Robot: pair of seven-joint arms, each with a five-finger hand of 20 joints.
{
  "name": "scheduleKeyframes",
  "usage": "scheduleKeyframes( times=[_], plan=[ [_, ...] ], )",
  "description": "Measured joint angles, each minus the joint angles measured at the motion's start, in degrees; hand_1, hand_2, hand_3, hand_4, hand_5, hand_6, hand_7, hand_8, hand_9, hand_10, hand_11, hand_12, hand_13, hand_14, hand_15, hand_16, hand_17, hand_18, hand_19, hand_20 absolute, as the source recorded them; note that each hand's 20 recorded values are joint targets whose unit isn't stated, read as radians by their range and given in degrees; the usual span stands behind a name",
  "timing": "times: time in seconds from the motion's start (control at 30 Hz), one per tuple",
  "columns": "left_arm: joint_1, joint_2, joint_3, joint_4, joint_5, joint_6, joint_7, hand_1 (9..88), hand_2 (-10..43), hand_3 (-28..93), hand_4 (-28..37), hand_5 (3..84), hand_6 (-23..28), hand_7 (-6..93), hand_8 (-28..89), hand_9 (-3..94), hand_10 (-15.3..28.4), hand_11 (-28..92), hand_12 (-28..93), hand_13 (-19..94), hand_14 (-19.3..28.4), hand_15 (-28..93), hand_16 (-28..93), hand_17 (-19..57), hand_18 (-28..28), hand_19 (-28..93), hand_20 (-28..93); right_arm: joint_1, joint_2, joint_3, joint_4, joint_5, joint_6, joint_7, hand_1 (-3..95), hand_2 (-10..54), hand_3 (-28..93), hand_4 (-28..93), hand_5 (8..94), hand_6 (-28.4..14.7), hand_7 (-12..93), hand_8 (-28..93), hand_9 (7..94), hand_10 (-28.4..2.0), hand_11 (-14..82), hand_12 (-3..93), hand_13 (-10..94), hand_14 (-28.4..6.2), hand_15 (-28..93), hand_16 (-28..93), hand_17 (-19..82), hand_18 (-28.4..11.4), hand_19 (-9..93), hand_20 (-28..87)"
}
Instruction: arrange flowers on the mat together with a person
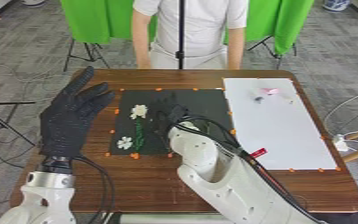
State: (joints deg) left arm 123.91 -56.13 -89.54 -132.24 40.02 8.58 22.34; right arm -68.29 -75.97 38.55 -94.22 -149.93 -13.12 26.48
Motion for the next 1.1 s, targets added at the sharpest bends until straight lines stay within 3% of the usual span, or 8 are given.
scheduleKeyframes(
  times=[0.17, 0.53, 1.1],
  plan=[
    [0.4, -0.15, -0.35, -0.07, 0.14, -0.01, -0.42, 23.4, 7.5, 77, -26.4, 35.8, 8.7, 11.4, -10, 36.8, 21.5, 26, 9, 28, 27.8, 50, -11, -6.5, 25.4, 63, 6, -0.5, -0.5, 0.9, -1.1, -1.0, -2.5, -0.6, 33.2, -9.5, 78, -28, 57.7, 6.9, 13, -14, 56.7, -15.3, 19.1, 12.6, 48, -13.9, 47, 11, 4, -17.4, 54, 14],
    [0.8, -2.69, -1.38, -0.14, 1.28, -0.53, -2.16, 23.8, 7.7, 78, -25.5, 35.8, 8.7, 11.2, -10, 36.8, 21.4, 26, 10, 28, 27.9, 50, -11, -6.3, 25.6, 63, 5, -1.3, -1.8, 2.2, -2.2, -1.7, -10.4, -1.0, 29.5, -9.5, 77, -28, 53.3, 5.9, 12, -14, 50.9, -17.5, 18.8, 12.6, 41, -16.8, 51, 9, 2, -18.8, 52, 14],
    [1.5, -2.72, -1.48, -0.44, 1.36, -0.55, -2.25, 24.0, 8.0, 78, -24.9, 35.7, 8.7, 11.3, -10, 36.7, 21.3, 26, 10, 28, 27.9, 50, -11, -6.3, 26.0, 64, 4, -1.5, -2.0, 2.2, -3.0, -2.4, -10.8, 0.1, 26.7, -9.5, 77, -28, 52.7, 5.1, 12, -14, 48.2, -19.6, 20.0, 13.3, 36, -19.4, 60, 7, 0, -19.6, 52, 15]
  ],
)
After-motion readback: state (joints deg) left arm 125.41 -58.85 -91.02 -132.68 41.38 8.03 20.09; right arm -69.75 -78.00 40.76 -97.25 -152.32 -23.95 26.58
